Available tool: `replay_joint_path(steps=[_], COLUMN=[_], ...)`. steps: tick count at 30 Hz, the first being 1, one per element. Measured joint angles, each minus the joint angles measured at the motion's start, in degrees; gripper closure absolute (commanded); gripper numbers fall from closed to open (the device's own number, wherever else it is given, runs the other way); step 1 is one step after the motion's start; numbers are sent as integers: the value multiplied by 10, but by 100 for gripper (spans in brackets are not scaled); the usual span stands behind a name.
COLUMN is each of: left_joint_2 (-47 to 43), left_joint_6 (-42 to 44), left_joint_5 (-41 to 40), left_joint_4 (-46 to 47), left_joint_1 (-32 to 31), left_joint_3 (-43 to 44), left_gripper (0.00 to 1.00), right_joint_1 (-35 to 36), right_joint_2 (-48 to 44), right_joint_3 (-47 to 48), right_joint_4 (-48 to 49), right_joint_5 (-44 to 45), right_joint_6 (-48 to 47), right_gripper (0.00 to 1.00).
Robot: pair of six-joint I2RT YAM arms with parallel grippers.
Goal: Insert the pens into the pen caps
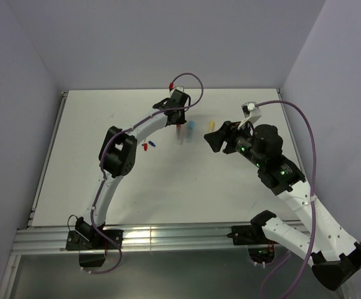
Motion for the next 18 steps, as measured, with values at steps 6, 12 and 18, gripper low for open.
replay_joint_path(steps=[6, 12, 18], left_joint_2=[0, 0, -15], left_joint_6=[1, 2, 6], left_joint_5=[6, 7, -9], left_joint_4=[4, 4, 8], left_joint_1=[0, 0, 0], left_joint_3=[0, 0, -24], left_gripper=[59, 52, 52], right_joint_1=[-1, -1, -2], right_joint_2=[-1, -1, -1], right_joint_3=[-1, -1, -2], right_joint_4=[0, 0, 0], right_joint_5=[0, 0, 0], right_joint_6=[0, 0, 0], right_gripper=[29, 29, 28])
